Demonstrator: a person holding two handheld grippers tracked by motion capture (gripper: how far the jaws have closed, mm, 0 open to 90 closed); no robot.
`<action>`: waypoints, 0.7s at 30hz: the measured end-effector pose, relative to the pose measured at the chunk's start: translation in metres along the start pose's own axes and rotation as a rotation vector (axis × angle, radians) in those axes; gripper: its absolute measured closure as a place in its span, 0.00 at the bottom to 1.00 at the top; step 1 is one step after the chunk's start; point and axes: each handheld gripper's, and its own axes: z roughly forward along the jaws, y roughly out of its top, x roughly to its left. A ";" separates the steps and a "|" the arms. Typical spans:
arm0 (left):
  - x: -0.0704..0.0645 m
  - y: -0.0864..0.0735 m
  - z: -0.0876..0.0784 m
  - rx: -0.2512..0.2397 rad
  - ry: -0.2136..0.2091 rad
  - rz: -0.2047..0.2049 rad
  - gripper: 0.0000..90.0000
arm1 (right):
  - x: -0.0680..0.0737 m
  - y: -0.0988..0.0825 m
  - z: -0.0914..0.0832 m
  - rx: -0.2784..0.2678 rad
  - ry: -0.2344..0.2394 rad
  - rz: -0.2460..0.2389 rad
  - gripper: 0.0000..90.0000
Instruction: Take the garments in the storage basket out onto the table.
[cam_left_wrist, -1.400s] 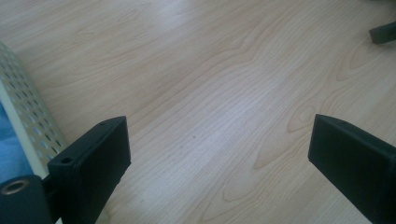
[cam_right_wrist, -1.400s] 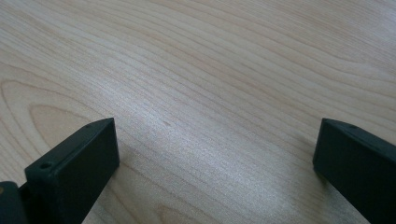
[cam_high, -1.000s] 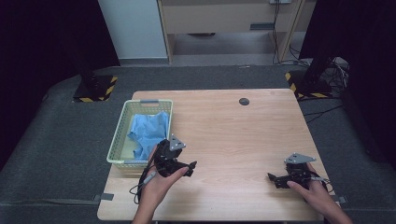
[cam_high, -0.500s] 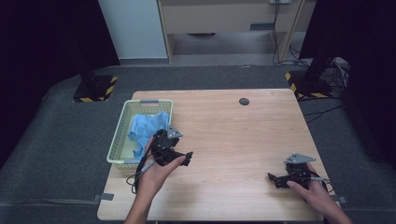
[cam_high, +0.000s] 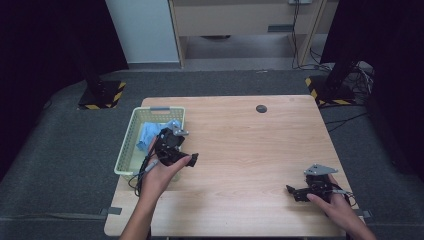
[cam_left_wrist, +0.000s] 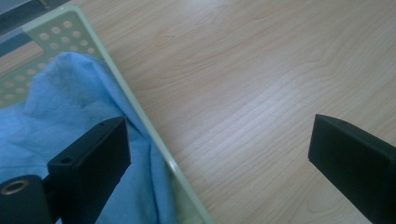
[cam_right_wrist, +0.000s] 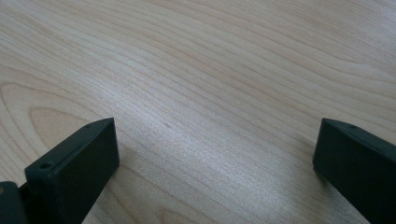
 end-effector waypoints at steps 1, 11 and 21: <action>0.004 0.001 0.000 -0.001 -0.003 -0.001 0.05 | 0.000 0.000 0.000 0.000 0.000 0.000 0.01; 0.022 0.003 0.006 0.007 -0.015 0.006 0.05 | 0.000 0.004 0.004 0.000 0.002 -0.003 0.01; 0.032 0.013 0.008 0.014 -0.020 0.042 0.05 | -0.001 0.005 0.005 -0.001 0.012 -0.013 0.01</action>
